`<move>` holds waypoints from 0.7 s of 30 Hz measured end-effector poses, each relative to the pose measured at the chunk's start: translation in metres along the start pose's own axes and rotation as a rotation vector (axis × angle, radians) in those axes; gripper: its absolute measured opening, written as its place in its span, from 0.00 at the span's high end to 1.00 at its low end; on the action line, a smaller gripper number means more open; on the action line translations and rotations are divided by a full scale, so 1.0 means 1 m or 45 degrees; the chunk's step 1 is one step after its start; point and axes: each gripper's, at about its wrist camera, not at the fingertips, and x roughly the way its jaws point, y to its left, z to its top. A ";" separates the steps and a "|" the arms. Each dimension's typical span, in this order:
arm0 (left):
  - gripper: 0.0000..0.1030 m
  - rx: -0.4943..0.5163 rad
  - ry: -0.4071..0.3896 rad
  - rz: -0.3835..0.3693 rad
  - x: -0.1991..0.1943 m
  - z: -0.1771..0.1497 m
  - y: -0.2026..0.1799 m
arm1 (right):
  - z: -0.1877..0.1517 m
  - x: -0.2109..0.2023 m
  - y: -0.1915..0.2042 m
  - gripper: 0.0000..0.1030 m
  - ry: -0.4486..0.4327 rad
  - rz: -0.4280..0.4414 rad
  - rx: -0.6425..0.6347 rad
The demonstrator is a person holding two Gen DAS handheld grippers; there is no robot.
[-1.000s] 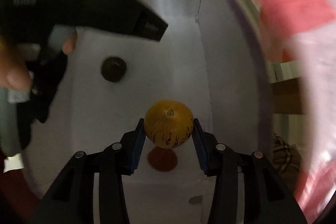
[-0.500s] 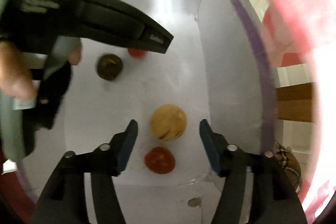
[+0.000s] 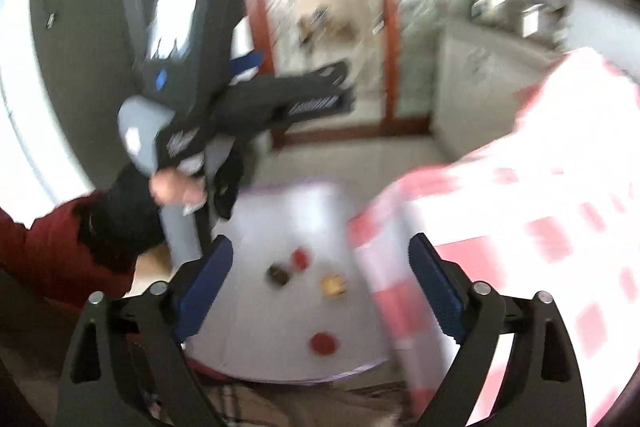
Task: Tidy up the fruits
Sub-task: 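Move both open tools back over the fruits on the table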
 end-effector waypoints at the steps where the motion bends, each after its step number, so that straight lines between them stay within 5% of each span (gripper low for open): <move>1: 0.01 0.044 -0.042 -0.053 -0.012 0.009 -0.023 | -0.001 -0.016 -0.010 0.15 -0.053 -0.048 0.024; 3: 0.01 0.129 -0.050 -0.165 -0.009 0.026 -0.074 | -0.004 -0.061 -0.046 0.15 -0.171 -0.168 0.102; 7: 0.01 0.216 0.123 -0.463 0.002 0.039 -0.171 | -0.028 -0.127 -0.113 0.15 -0.353 -0.410 0.332; 12: 0.01 0.274 0.273 -0.719 0.034 0.035 -0.305 | -0.078 -0.176 -0.201 0.15 -0.408 -0.685 0.599; 15: 0.01 0.255 0.340 -0.809 0.041 0.005 -0.363 | -0.106 -0.202 -0.260 0.15 -0.418 -0.815 0.798; 21: 0.01 0.228 0.356 -0.838 0.073 0.014 -0.499 | -0.156 -0.237 -0.348 0.15 -0.401 -0.942 1.113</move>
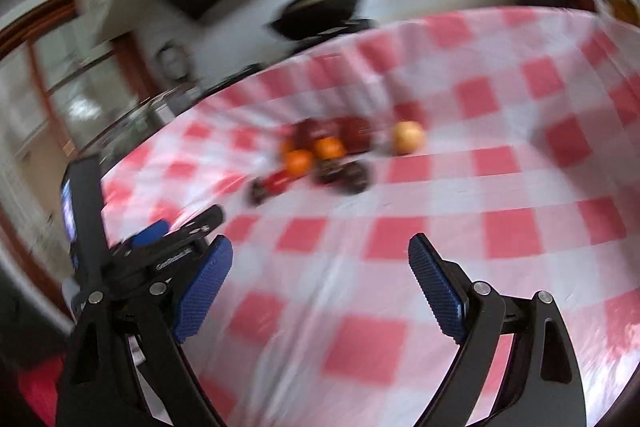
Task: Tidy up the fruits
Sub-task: 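Move both open tools back over the fruits on the table, then grasp a dark purple round fruit with the right tool while the left tool grasps another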
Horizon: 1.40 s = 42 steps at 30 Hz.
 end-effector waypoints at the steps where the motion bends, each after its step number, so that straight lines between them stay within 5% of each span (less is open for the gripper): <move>1: 0.01 -0.012 -0.009 0.004 0.010 0.006 -0.005 | 0.005 0.002 -0.009 0.15 -0.005 -0.024 0.038; 5: 0.01 -0.111 -0.019 0.013 0.042 0.026 -0.009 | 0.021 0.034 -0.032 0.15 0.011 -0.093 0.118; 11: 0.02 -0.300 0.029 -0.033 0.078 0.044 0.023 | 0.028 0.077 -0.026 0.15 0.097 -0.156 0.008; 14: 0.02 -0.263 -0.020 -0.028 0.077 0.040 0.036 | 0.036 0.109 -0.022 0.15 0.142 -0.172 -0.042; 19: 0.02 -0.328 0.071 -0.110 0.087 0.034 0.052 | 0.051 0.157 -0.008 0.17 0.224 -0.179 -0.154; 26: 0.02 -0.245 0.129 -0.186 0.096 0.031 0.038 | 0.060 0.202 0.006 0.30 0.343 -0.133 -0.280; 35: 0.02 -0.184 0.163 -0.169 0.096 0.029 0.030 | 0.060 0.224 0.010 0.43 0.426 -0.144 -0.354; 37: 0.02 -0.192 0.176 -0.165 0.097 0.029 0.032 | 0.059 0.224 0.012 0.60 0.414 -0.195 -0.385; 42: 0.02 -0.186 0.238 -0.137 0.103 0.029 0.039 | 0.048 0.209 0.016 0.61 0.382 -0.263 -0.386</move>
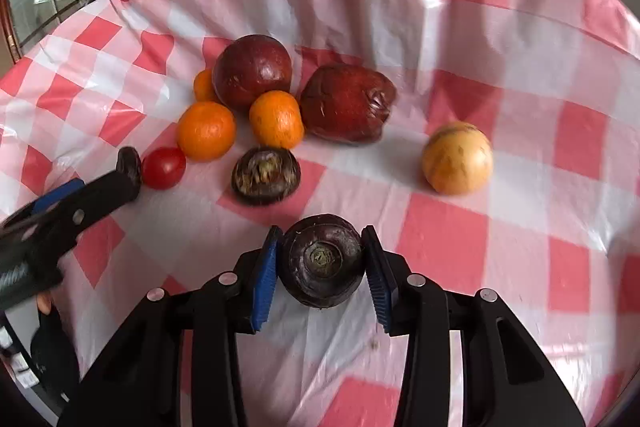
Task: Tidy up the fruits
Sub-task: 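Grasp a dark purple round fruit with the right tool while the left tool grasps another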
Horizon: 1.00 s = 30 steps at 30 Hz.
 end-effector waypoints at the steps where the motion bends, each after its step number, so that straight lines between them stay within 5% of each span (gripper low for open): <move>1: 0.02 0.016 0.019 0.036 0.002 0.001 0.001 | -0.003 -0.004 0.000 0.61 -0.015 -0.001 0.014; 10: 0.09 0.138 0.096 0.113 0.014 0.004 0.005 | -0.018 -0.020 -0.023 0.60 -0.096 0.215 0.286; 23: 0.31 0.212 0.154 0.119 0.035 0.007 -0.003 | -0.018 -0.018 -0.023 0.60 -0.080 0.285 0.301; 30: 0.61 0.203 0.136 0.087 0.037 0.012 0.001 | -0.017 -0.017 -0.022 0.60 -0.071 0.282 0.296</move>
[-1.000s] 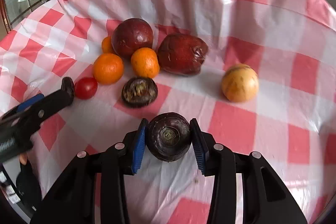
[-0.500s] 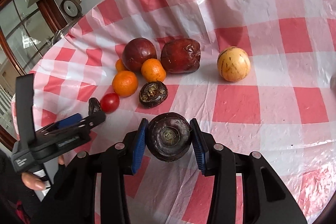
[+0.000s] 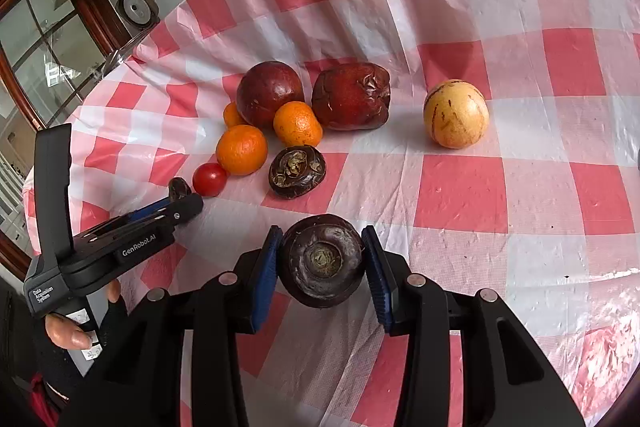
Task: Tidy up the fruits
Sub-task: 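Grasp a dark purple round fruit with the right tool while the left tool grasps another, then carry both dark purple fruits in both tools over the white box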
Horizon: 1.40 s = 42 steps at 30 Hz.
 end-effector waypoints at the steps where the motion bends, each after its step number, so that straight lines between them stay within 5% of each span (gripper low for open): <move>1: 0.61 -0.005 -0.001 -0.005 -0.001 0.000 0.002 | 0.000 0.001 0.001 0.60 0.000 -0.001 0.000; 19: 0.62 -0.160 -0.109 -0.028 -0.027 -0.011 0.016 | 0.000 -0.005 -0.014 0.60 -0.050 0.090 0.079; 27: 0.62 -0.228 -0.138 -0.014 -0.062 -0.036 0.026 | -0.008 -0.017 -0.017 0.60 -0.060 0.013 0.163; 42: 0.62 -0.230 -0.249 0.033 -0.155 -0.136 0.064 | -0.094 -0.098 0.091 0.60 -0.085 0.064 -0.046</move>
